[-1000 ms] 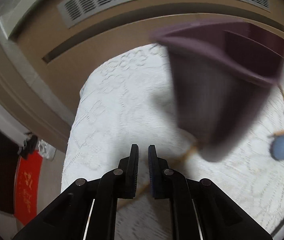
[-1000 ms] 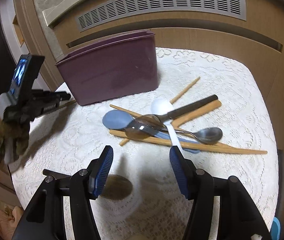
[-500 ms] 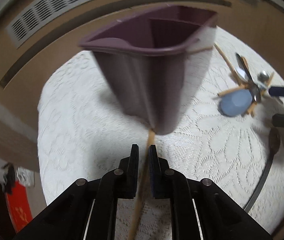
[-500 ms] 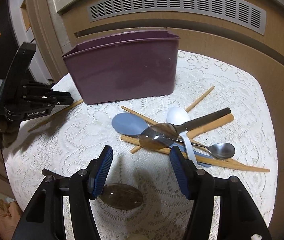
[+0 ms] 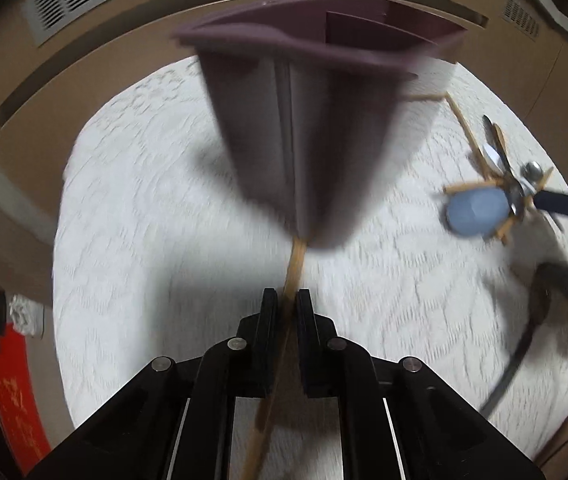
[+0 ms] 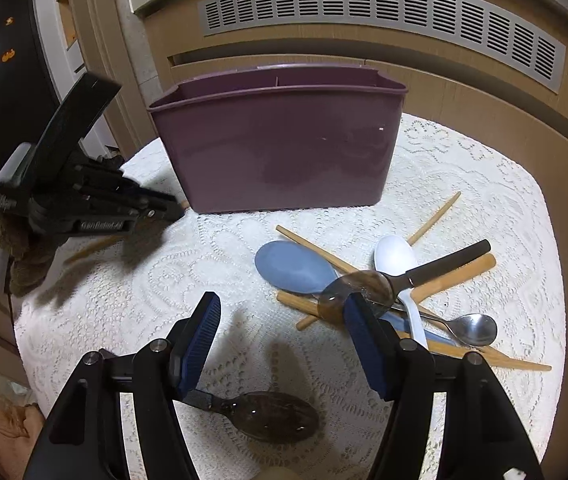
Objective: Organize utensils
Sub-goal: 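Lift the chopstick with the left tool while the right tool grasps the blue spoon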
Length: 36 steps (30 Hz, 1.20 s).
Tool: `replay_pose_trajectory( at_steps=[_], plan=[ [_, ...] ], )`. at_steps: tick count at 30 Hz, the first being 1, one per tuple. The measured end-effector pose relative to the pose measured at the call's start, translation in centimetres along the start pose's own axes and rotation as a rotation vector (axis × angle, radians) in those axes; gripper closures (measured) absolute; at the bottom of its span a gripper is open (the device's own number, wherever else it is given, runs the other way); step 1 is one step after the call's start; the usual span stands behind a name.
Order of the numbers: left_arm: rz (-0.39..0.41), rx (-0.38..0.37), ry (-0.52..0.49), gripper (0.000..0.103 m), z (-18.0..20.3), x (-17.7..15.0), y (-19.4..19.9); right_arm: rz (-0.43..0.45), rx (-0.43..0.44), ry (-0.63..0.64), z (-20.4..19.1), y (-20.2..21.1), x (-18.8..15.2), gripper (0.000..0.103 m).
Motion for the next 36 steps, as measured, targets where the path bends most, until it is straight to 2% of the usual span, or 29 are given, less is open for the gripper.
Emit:
replay_pose_trajectory(
  at_steps=[4, 6, 8, 10, 12, 13, 14, 15, 17, 20, 24, 27, 31, 36],
  plan=[
    [0.03, 0.037, 0.051, 0.096, 0.0, -4.4, 2.3, 0.002, -0.004, 0.024, -0.3, 0.3, -0.2, 0.041],
    [0.024, 0.012, 0.096, 0.096, -0.6, -5.7, 2.9, -0.006, -0.009, 0.037, -0.3, 0.2, -0.2, 0.041],
    [0.01, -0.046, 0.131, 0.096, -0.1, -7.7, 4.0, -0.008, -0.018, 0.061, -0.3, 0.4, -0.1, 0.041],
    [0.002, -0.09, 0.126, 0.096, 0.8, -8.6, 4.6, -0.005, -0.026, 0.102, -0.2, 0.6, 0.2, 0.041],
    [-0.004, -0.099, 0.113, 0.096, 1.9, -9.3, 5.0, 0.001, -0.036, 0.151, -0.4, 0.7, 0.9, 0.041],
    [-0.007, -0.094, 0.104, 0.096, 2.3, -9.4, 5.0, 0.0, -0.038, 0.17, -0.4, 0.6, 1.2, 0.042],
    [-0.003, -0.083, 0.091, 0.096, 2.6, -9.5, 4.9, -0.011, -0.045, 0.189, -0.2, 0.2, 1.7, 0.049],
    [0.0, -0.073, 0.079, 0.094, 2.9, -9.5, 4.9, -0.026, -0.046, 0.201, 0.0, -0.2, 2.0, 0.064],
    [-0.001, -0.068, 0.063, 0.094, 3.3, -8.8, 4.7, -0.061, -0.053, 0.224, 0.5, -1.1, 2.6, 0.074],
    [-0.003, -0.079, 0.06, 0.094, 3.1, -8.0, 4.3, -0.099, -0.074, 0.251, 2.0, -2.1, 3.1, 0.074],
    [-0.001, -0.11, 0.079, 0.094, 2.6, -7.4, 3.9, -0.169, 0.034, 0.217, 2.8, -3.2, 2.5, 0.07],
    [-0.013, -0.128, 0.08, 0.092, 2.7, -6.7, 3.5, -0.194, 0.064, 0.225, 2.4, -4.2, 2.2, 0.069],
    [-0.037, -0.121, 0.055, 0.088, 3.1, -5.6, 3.0, -0.205, 0.074, 0.259, 1.5, -5.5, 2.9, 0.069],
    [-0.096, -0.112, 0.049, 0.087, 3.3, -5.0, 2.6, -0.224, 0.051, 0.321, 0.9, -6.9, 3.1, 0.068]
  ],
)
Point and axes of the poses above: each gripper's, at about its wrist camera, not at the fingertips, and y roughly against the way its jaws point, z to its right, x to its top, the point moved 4 cm from there along -y, roughly the way its jaws point, and after that the axes turned 2 degrees about y, right-handed, at the moved point
